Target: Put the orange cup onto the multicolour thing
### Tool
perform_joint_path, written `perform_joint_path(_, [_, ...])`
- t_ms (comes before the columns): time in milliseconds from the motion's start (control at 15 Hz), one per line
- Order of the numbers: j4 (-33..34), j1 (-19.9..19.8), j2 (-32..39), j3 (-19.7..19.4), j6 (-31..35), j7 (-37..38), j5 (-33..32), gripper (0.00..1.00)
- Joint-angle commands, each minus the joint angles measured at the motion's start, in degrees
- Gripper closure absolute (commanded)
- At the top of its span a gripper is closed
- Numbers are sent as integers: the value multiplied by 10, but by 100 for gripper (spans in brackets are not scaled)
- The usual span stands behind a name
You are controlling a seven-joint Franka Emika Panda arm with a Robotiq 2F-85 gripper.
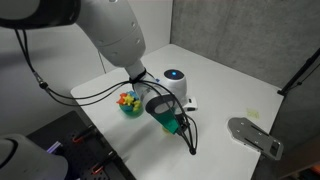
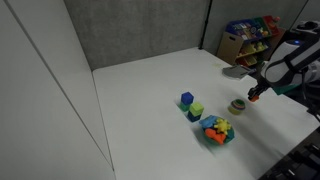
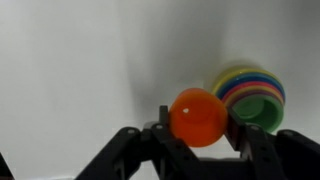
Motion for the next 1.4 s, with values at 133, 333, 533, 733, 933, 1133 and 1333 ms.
perform_joint_path(133, [3, 40, -43, 2, -48, 38, -17, 70])
perform_joint_path(333, [20, 57, -31, 2, -56, 49, -18, 70])
perform_joint_path(533, [31, 64, -19, 5, -58, 53, -17, 70])
perform_joint_path(733, [38, 69, -8, 4, -57, 57, -18, 70])
perform_joint_path(933, [47, 71, 8, 2, -52, 58, -19, 70])
perform_joint_path(1133, [57, 73, 23, 2, -51, 60, -18, 70])
perform_joint_path(1333, [64, 73, 35, 2, -56, 61, -17, 70])
